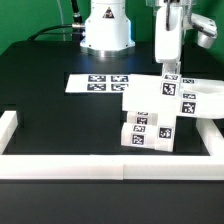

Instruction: Assemble chair

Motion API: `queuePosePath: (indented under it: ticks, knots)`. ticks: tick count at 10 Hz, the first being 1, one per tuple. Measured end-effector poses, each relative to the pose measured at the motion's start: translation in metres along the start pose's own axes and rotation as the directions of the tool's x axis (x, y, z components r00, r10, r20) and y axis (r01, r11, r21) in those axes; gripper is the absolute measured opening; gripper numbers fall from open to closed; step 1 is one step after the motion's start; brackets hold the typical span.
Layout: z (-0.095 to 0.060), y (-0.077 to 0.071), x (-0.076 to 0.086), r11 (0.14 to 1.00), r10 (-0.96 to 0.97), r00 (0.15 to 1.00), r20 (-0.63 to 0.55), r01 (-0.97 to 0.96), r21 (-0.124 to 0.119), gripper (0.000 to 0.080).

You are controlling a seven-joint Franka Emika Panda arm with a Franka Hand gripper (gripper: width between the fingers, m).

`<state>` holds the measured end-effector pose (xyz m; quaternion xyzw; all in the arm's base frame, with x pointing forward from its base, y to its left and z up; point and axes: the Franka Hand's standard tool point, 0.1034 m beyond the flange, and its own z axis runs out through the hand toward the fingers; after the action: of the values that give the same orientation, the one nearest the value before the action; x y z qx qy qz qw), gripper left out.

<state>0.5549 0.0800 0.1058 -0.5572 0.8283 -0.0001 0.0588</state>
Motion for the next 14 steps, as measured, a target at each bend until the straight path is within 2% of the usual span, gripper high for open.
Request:
queuePosePath:
  ticks: [2,4,5,9,10,14]
  knots:
    - [0.0009,0.0006,0.0000,1.000,-0.025,1.000,-0.001,0.025,-0.001,0.0280]
    - [0.0024,0.0002,0.0031,0.990,-0.140,0.990,-0.003,0.139,-0.021,0.0601]
    - [0.0029,0.0005,0.0024,0.988,-0.152,0.988,-0.003,0.152,-0.020,0.0635]
    - [0.0034,0.0008,0.0029,0.867,-0.497,0.868,0.002,0.497,-0.023,0.0648]
    - [0.0027,0.0020,0.0019,0.800,-0.599,0.800,0.008,0.599,-0.042,0.0648]
    - [0.0044,0.0022,0.0016,0.564,-0.825,0.565,0.024,0.824,-0.049,0.0648]
